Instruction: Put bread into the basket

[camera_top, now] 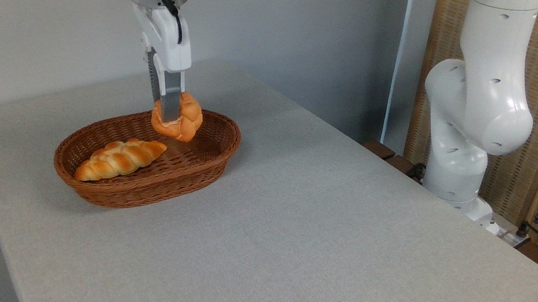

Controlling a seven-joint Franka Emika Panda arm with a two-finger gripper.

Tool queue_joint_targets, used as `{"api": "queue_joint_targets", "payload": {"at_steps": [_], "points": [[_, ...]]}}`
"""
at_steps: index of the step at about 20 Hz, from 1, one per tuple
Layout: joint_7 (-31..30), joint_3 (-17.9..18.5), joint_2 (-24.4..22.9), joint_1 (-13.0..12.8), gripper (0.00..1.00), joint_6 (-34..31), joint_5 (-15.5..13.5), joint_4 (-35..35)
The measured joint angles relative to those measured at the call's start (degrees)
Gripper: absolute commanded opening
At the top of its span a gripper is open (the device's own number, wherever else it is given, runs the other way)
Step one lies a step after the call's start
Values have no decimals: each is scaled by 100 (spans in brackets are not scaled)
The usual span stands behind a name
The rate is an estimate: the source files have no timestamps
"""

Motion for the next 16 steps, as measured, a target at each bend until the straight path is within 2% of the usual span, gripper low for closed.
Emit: {"api": "queue_joint_targets", "payload": {"at_steps": [12,16], "points": [[-46,28,46,-85,100,26,0,8],[-91,414,-37,-70,100,17,0,94]]}}
